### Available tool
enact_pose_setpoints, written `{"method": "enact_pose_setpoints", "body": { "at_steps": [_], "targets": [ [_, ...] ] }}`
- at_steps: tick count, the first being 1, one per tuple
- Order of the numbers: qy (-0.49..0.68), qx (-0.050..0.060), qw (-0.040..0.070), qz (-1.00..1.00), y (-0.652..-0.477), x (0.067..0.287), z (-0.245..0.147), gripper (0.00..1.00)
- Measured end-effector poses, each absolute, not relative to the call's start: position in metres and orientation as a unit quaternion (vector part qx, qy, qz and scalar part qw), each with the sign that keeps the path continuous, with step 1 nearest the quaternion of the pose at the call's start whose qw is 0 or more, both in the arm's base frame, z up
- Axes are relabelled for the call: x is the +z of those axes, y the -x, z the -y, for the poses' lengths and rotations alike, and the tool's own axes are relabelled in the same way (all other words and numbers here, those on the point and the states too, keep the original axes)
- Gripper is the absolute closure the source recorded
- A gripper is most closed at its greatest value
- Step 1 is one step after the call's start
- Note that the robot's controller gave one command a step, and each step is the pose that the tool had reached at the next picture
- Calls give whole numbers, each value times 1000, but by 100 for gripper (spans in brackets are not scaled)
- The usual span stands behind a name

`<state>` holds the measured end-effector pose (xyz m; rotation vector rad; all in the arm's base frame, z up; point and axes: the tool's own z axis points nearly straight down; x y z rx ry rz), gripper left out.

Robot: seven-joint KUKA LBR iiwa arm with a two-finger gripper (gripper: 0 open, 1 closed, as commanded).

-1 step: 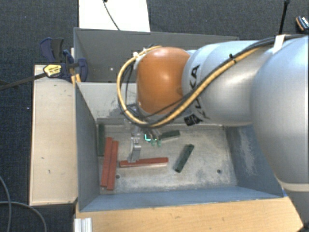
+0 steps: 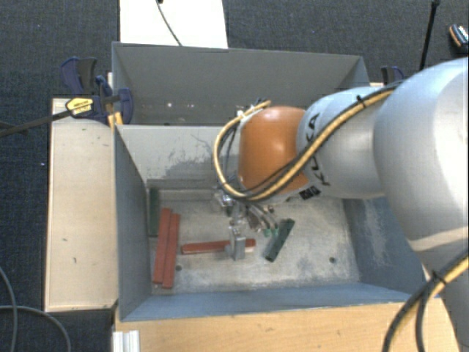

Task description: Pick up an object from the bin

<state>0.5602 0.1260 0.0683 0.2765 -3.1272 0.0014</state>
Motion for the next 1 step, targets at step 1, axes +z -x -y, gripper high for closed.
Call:
{"method": "enact_pose_setpoints", "body": {
  "at_steps": [1],
  "targets": [
    [-87, -1, -1, 996, -561, 72, -129, 100]
  ]
}}
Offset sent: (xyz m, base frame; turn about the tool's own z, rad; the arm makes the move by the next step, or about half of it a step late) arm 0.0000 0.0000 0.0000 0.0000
